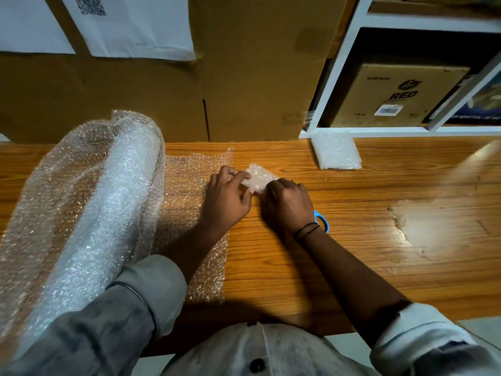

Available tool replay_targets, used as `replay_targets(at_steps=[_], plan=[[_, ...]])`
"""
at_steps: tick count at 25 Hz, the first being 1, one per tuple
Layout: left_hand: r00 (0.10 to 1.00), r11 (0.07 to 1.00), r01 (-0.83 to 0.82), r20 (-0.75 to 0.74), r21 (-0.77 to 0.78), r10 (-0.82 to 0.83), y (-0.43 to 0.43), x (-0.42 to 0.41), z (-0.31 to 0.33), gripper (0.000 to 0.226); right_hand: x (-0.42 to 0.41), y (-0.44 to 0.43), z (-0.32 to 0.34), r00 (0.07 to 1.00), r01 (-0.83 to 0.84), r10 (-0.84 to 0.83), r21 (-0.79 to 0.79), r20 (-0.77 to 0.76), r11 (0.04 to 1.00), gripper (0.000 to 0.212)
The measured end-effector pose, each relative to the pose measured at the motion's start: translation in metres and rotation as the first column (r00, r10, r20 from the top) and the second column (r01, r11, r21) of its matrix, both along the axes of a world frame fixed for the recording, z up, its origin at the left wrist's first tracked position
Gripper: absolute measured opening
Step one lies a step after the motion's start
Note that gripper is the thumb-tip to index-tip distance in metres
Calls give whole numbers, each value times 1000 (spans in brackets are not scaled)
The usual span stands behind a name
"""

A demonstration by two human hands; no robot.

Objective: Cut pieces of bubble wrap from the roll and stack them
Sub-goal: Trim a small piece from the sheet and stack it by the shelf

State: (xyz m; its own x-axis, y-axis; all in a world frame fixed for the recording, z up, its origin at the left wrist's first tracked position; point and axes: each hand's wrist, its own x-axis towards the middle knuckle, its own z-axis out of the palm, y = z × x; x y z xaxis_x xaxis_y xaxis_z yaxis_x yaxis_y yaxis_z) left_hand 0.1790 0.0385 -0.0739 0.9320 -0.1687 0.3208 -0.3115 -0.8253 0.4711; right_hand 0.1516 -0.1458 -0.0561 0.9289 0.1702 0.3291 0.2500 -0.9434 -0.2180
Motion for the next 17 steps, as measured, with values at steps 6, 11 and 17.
replay_targets(at_steps=[6, 11, 17], plan=[[947, 844, -181, -321, -505, 11, -15, 7, 14, 28, -16, 13, 4, 996, -75, 71, 72, 48, 995, 34], [947, 774, -59, -282, -630, -157, -2, 7, 26, 55, -14, -4, 10, 990, 129, -138, 453, -14, 882, 34], [837, 679, 18, -361, -734, -412, 7, 11, 30, 82, -3, -20, 31, 921, 337, 46, 850, -387, 404, 53]])
